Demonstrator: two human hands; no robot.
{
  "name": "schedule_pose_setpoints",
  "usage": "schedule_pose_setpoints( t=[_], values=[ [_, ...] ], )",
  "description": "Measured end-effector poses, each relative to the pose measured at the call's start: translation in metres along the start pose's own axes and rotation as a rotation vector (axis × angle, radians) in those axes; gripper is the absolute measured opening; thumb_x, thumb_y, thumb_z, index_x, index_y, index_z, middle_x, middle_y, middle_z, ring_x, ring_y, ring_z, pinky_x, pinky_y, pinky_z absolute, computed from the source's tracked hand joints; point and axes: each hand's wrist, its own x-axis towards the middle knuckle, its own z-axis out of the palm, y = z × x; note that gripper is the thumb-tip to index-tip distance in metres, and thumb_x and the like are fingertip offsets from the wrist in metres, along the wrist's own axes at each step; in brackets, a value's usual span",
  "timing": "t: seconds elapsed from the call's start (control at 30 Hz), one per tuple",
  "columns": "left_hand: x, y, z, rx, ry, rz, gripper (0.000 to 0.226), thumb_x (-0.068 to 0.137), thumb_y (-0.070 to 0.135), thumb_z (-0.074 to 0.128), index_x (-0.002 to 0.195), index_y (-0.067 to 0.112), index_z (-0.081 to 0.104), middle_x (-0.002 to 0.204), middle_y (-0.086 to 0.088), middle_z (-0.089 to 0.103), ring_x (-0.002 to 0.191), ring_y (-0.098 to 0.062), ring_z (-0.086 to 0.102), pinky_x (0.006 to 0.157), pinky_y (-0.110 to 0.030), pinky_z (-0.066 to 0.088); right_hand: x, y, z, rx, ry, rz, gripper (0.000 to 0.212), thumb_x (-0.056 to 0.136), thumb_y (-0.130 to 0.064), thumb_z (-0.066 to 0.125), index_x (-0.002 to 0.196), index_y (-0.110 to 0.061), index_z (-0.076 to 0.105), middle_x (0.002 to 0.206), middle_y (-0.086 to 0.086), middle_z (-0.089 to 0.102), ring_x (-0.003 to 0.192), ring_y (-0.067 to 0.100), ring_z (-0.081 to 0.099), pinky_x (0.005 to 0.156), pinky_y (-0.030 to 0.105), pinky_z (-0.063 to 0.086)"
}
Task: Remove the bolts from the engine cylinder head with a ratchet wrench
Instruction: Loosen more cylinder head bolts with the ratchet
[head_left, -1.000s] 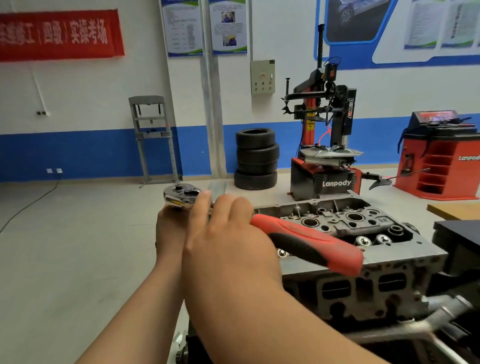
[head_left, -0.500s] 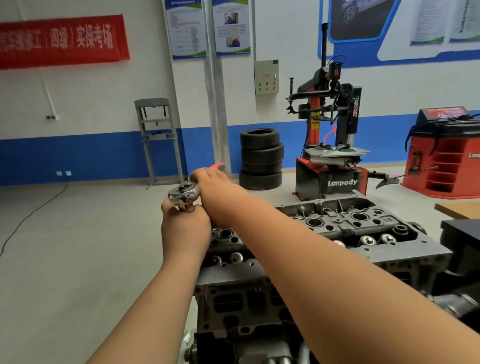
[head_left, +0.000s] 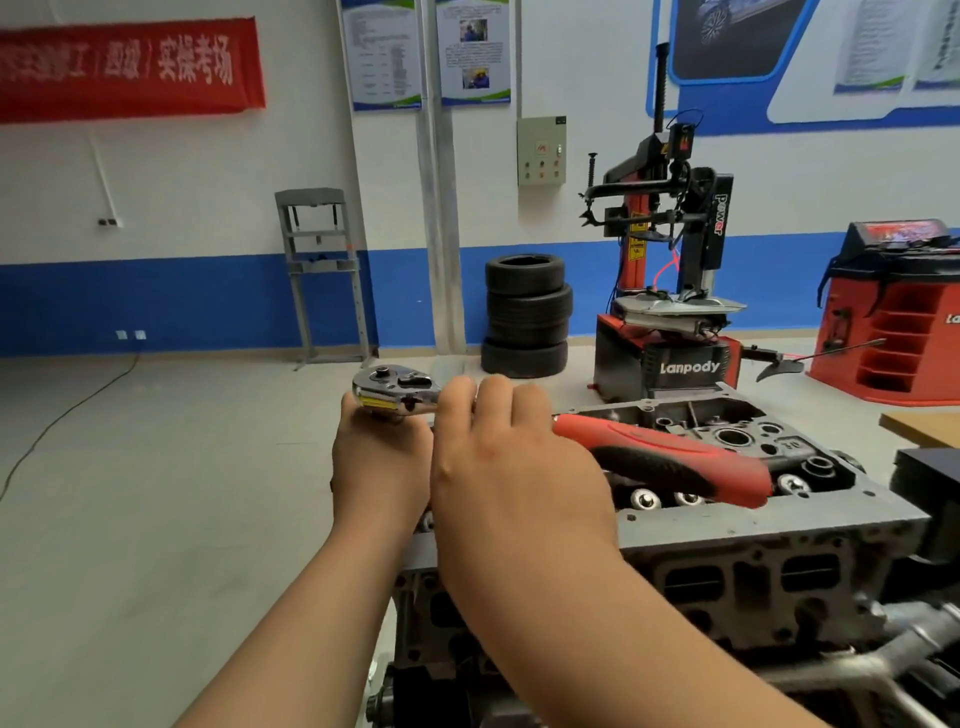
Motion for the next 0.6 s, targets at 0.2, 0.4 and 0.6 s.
schedule_pose_setpoints(
  t=[0.2,0.4,0.6],
  values=[
    [0.012,-0.004,0.004,0.101,0.045,-0.204,0.018,0.075,0.017,0.056,0.092,0.014,0.052,0.072,-0.005,0.059,0.064,-0.027,0.056,0.056,-0.031,0.041,0.071,0.036,0.021,0.229,-0.061,0.078,0.031,0.084,-0.009,0.055,0.112,-0.014,0.042,0.114,0.007,0.046,0.11,0.027,0.039,0.074,0.035,0.036],
    [0.015,-0.001,0.004,0.089,0.058,-0.268,0.024,0.074,0.008,0.051,0.097,0.008,0.059,0.066,-0.013,0.061,0.054,-0.03,0.055,0.049,-0.029,0.037,0.125,0.021,0.034,0.265,-0.269,-0.131,0.053,0.085,-0.01,0.062,0.133,-0.012,0.04,0.134,0.007,0.044,0.131,0.026,0.031,0.113,0.051,0.017],
    [0.014,-0.005,0.008,0.182,0.106,-0.205,0.022,0.081,0.002,0.046,0.1,0.0,0.056,0.068,-0.009,0.052,0.055,-0.022,0.045,0.049,-0.029,0.026,0.085,0.026,0.031,0.077,-0.117,0.026,0.057,0.09,-0.015,0.052,0.14,-0.012,0.025,0.146,0.011,0.029,0.14,0.033,0.015,0.107,0.05,0.022]
  ],
)
